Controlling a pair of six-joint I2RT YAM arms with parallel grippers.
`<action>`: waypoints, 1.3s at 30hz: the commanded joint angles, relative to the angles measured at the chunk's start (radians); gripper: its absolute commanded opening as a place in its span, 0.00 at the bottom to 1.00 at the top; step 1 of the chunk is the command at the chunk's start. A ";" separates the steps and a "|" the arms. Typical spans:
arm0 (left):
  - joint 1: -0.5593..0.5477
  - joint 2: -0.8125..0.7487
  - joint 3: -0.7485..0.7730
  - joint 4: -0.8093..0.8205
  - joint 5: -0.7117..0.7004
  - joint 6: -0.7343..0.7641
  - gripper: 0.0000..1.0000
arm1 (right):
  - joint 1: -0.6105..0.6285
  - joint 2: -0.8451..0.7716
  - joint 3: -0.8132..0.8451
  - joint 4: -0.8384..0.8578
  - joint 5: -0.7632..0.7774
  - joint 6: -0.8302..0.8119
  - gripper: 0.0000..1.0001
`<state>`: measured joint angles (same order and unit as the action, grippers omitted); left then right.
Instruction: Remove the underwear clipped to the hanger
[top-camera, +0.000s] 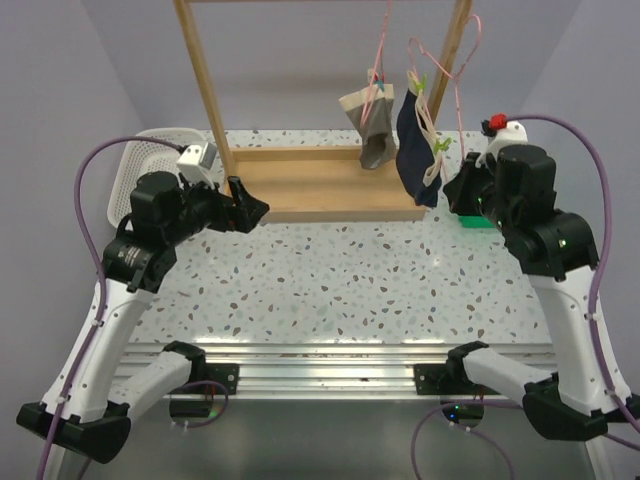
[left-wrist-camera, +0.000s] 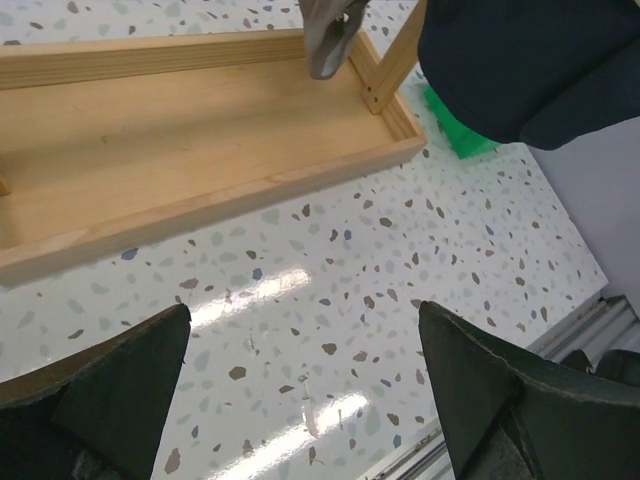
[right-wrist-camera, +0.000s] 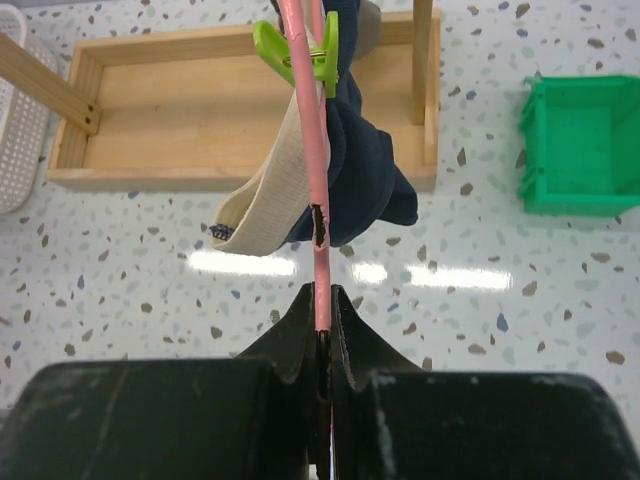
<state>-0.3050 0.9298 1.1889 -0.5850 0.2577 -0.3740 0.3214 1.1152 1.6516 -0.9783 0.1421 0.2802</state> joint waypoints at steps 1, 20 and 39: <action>-0.014 0.021 0.032 0.080 0.149 -0.006 1.00 | -0.001 -0.137 -0.087 -0.061 -0.036 0.022 0.00; -0.173 -0.029 -0.440 0.450 0.175 -0.482 1.00 | -0.001 -0.661 -0.699 -0.132 -0.309 0.366 0.00; -0.424 0.286 -0.430 0.677 -0.143 -0.721 1.00 | 0.001 -0.703 -1.003 0.012 -0.469 0.347 0.00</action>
<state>-0.7033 1.1744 0.6968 0.0273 0.1936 -1.0546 0.3214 0.4236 0.6609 -1.0279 -0.2649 0.6445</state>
